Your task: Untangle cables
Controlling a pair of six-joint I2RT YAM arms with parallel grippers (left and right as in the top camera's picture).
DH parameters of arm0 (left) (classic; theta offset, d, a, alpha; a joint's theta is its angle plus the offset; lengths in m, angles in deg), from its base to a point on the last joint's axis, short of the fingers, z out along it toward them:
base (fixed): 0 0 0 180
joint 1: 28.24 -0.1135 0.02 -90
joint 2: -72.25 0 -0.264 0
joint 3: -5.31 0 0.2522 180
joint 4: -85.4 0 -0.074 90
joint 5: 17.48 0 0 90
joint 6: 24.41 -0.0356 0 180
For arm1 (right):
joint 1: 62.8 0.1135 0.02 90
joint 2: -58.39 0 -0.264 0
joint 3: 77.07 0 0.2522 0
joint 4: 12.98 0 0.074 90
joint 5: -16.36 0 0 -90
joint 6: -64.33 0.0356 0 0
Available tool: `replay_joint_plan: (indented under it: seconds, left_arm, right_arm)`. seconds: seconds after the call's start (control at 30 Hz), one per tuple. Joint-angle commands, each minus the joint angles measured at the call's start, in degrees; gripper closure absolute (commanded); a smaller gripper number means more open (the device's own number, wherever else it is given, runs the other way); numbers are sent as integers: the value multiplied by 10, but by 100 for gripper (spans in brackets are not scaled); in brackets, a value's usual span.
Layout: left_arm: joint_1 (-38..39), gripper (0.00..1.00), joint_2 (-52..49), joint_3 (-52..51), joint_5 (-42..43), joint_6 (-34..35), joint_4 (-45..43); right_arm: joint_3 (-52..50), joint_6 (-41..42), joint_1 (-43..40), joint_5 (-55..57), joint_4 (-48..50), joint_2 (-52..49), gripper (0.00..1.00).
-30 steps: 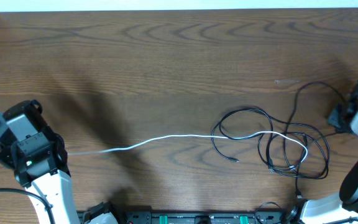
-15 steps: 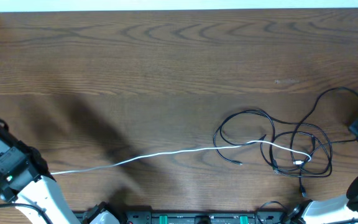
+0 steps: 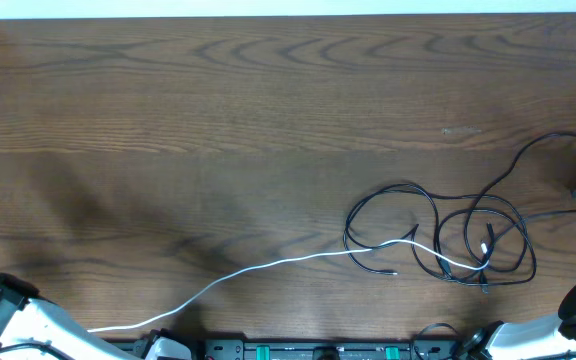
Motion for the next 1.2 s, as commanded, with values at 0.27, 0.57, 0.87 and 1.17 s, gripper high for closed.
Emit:
replay_joint_plan:
  seconds: [0.27, 0.57, 0.87, 1.17]
  left_arm:
    - [-10, 91, -9, -4, 311, -63, 4]
    - [52, 42, -95, -4, 511, -85, 0]
    - [283, 35, -101, -4, 537, -209, 15]
    - [553, 33, -116, -4, 536, -274, 29]
  right_arm:
    - [3, 23, -3, -126, -39, -3, 99]
    - [3, 23, -1, -245, -87, -3, 99]
    - [3, 23, -1, -293, -125, -3, 38]
    - [3, 23, -1, -293, -141, -3, 4]
